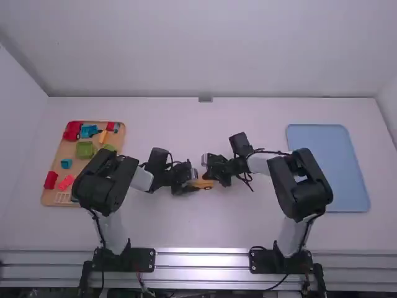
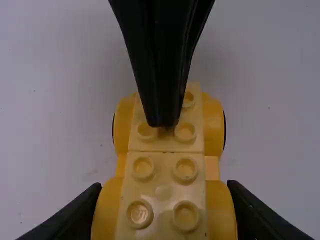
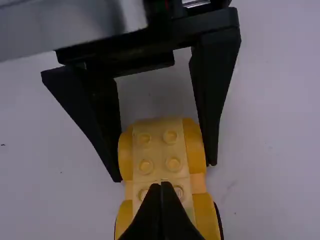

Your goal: Assemble lego blocks to make yellow taxi

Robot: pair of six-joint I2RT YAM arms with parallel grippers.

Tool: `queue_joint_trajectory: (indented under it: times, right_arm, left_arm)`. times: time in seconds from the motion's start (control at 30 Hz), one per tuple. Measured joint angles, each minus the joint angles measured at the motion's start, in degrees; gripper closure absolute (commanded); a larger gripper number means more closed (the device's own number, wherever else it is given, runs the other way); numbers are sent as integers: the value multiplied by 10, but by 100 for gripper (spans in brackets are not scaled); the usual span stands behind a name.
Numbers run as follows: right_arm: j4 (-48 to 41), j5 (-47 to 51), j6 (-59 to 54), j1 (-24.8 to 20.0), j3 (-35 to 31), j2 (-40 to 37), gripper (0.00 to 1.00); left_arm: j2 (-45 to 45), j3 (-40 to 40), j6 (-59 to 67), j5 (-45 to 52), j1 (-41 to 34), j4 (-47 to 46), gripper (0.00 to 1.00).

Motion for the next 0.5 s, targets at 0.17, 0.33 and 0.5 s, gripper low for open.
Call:
queue_joint_trajectory:
  times: [0.17,0.33,0.5]
  right_arm:
    - [71,-18,16,-8,-39,-4,100]
    - [103,-23,22,-8,-59,-9,100]
    - [103,-23,32,-5,-58,-10,100]
  left_arm:
    - [0,0,0,0,0,0,51]
    - [0,0,2,3,-1,-1,51]
    - [0,0,4,4,-1,-2,51]
